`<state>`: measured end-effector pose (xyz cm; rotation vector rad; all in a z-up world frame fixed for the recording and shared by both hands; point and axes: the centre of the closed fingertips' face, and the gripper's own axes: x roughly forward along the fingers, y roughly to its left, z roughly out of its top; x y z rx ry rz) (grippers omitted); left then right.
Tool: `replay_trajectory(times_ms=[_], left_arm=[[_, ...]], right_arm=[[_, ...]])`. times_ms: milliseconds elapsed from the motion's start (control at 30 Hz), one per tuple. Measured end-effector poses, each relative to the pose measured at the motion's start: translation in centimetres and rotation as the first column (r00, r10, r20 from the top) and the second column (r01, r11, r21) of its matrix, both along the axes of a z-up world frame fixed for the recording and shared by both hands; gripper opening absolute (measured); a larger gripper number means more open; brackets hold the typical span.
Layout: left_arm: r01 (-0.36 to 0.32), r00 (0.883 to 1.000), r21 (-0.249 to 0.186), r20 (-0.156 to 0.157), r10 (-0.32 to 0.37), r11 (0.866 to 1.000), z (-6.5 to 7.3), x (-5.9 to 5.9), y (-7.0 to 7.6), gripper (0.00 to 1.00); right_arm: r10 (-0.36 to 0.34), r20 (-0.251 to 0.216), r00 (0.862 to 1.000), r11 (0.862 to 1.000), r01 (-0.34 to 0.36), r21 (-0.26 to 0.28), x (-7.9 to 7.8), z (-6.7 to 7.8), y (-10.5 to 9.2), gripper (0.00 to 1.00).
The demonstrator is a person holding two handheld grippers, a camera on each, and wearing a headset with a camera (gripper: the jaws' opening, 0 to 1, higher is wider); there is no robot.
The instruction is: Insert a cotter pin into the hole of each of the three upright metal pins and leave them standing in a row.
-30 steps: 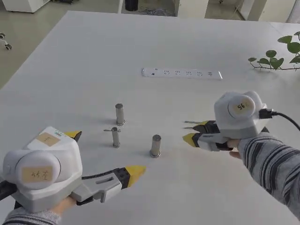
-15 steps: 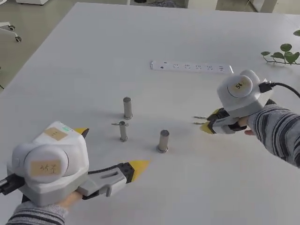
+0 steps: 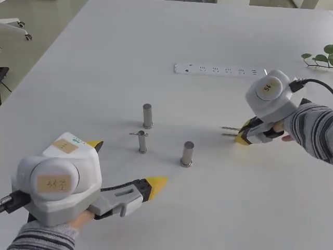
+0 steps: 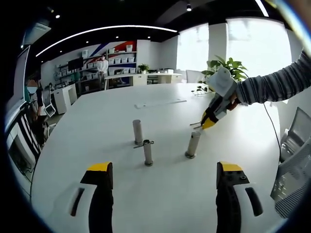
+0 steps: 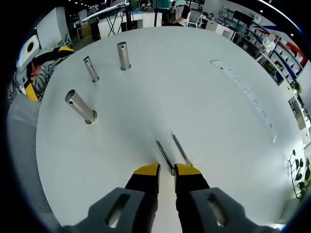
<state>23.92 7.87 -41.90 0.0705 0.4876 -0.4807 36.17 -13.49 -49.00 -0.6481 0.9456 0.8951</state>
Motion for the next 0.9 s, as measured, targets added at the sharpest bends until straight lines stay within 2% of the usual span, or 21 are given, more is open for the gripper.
replay_trajectory(times_ms=[200,267,433,800,900], left_arm=[[0.010,1.000,0.000,-0.004,-0.010,1.000,0.02,-0.08,-0.17,0.85],[0.013,1.000,0.002,-0.004,-0.013,1.000,0.03,-0.10,-0.20,0.85],[0.016,1.000,0.004,-0.007,-0.016,1.000,0.00,-0.12,-0.21,0.84],[0.023,1.000,0.002,-0.020,-0.023,1.000,-0.20,-0.43,-0.01,0.79],[0.029,0.999,0.001,-0.023,-0.029,1.000,-0.09,-0.51,-0.04,0.76]], right_arm=[[0.016,-0.049,0.999,1.000,-0.017,-0.006,-0.54,0.00,0.29,0.02],[0.014,-0.039,0.999,1.000,-0.014,-0.018,-0.36,0.00,0.16,0.00],[0.005,-0.050,0.999,1.000,-0.006,-0.019,-0.39,0.02,0.08,0.00],[0.050,-0.007,0.999,0.999,-0.050,-0.018,0.24,-0.03,0.13,0.00],[0.060,0.022,0.998,0.998,-0.060,0.002,0.08,0.70,0.45,0.00]])
